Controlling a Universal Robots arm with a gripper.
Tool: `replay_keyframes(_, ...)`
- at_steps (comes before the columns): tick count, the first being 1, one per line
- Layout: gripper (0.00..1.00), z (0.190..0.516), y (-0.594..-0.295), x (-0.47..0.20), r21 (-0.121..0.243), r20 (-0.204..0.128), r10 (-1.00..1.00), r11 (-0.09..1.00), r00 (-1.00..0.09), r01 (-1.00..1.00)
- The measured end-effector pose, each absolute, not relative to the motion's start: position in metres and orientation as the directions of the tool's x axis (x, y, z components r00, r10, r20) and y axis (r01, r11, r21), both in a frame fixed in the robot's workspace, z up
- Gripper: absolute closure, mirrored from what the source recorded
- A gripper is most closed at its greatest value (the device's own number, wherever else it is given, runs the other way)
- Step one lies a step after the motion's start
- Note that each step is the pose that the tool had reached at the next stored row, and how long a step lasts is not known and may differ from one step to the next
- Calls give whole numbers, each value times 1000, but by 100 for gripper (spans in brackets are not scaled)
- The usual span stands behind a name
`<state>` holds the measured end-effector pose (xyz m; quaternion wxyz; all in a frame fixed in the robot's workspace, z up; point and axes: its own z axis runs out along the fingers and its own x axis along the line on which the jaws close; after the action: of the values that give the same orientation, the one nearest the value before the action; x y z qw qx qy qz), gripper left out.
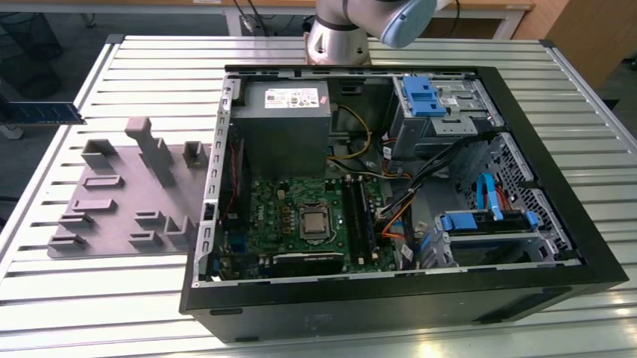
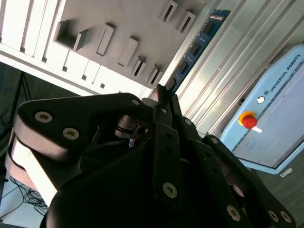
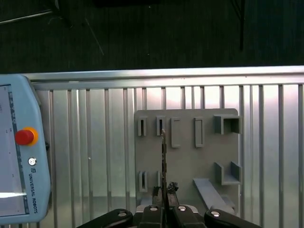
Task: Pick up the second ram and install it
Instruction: 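Pick up the second ram and move it above second insertion slot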
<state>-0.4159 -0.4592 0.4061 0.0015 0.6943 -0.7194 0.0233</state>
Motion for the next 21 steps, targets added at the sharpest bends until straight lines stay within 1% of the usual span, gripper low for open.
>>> replay_keyframes(21, 86, 406, -459, -390, -31, 35, -999, 35, -36, -999)
